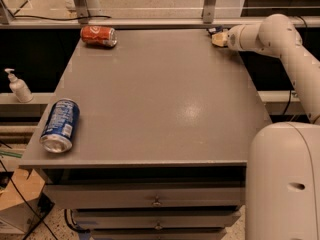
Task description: Move rxbar blueberry near pepsi can
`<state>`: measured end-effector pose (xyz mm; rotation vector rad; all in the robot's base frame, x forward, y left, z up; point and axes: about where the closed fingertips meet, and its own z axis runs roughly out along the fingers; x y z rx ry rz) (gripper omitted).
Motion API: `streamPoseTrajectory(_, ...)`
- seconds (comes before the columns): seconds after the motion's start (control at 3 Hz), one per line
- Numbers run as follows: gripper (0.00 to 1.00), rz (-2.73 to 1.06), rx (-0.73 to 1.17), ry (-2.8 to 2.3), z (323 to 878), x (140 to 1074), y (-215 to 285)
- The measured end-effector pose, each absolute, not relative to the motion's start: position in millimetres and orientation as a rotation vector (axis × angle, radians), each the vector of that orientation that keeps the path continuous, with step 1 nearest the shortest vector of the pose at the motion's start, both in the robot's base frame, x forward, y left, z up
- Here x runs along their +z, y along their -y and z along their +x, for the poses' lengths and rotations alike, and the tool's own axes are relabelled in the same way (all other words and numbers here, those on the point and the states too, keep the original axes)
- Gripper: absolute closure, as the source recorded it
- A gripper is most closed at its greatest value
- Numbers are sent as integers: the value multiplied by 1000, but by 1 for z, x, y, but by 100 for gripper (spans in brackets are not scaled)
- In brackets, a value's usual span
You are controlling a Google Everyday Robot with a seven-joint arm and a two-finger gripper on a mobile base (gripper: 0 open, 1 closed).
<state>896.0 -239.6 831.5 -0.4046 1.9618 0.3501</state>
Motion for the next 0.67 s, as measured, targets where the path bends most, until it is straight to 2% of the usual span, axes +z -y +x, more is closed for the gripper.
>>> streamPoseTrajectory(0.33, 100, -405, 350, -1962, 896, 833, 240)
streamPoseTrajectory(0.67, 100, -405, 350, -1962, 896, 833, 240)
